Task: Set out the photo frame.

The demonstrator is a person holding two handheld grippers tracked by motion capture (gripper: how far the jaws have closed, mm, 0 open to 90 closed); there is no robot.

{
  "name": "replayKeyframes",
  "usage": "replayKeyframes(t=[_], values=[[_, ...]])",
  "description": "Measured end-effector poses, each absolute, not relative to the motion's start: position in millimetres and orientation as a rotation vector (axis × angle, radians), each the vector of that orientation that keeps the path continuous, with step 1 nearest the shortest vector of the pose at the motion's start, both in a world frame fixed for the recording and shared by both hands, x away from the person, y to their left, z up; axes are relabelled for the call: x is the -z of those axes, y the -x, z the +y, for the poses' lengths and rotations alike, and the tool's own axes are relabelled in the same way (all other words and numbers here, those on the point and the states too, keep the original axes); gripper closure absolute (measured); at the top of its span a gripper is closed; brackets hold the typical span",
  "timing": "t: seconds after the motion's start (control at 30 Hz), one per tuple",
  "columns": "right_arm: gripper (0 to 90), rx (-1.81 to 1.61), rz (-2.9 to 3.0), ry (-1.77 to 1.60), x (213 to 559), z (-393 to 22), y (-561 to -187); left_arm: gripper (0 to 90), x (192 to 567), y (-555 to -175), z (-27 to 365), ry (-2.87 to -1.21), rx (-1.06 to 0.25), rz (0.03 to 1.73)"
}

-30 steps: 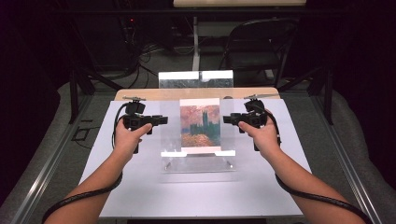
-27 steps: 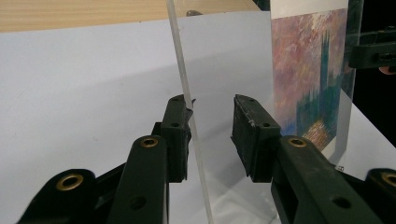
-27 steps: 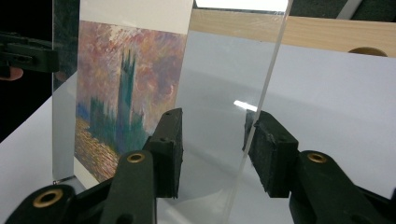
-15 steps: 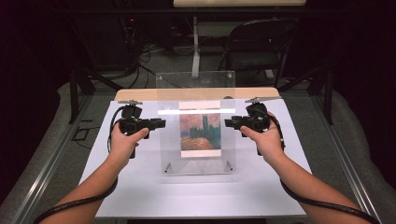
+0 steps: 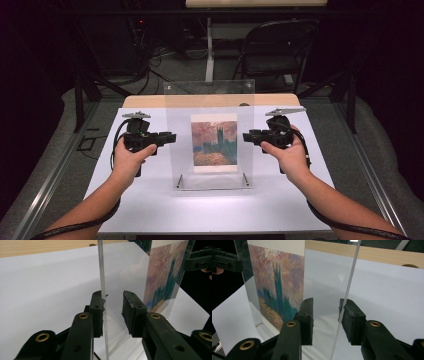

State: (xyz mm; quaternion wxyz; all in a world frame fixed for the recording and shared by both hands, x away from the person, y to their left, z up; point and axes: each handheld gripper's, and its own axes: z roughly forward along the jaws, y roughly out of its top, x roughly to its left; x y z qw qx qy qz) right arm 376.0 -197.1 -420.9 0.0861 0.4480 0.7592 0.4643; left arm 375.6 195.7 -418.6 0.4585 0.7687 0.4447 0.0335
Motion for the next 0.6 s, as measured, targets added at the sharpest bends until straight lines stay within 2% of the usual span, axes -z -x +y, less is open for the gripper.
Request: replayKeyframes(t=[0.6], values=[[64.3,-1.407,2.298,-1.281,418,-201,-342,68.6,418,-343,200,-1.883,-0.061,1.038]])
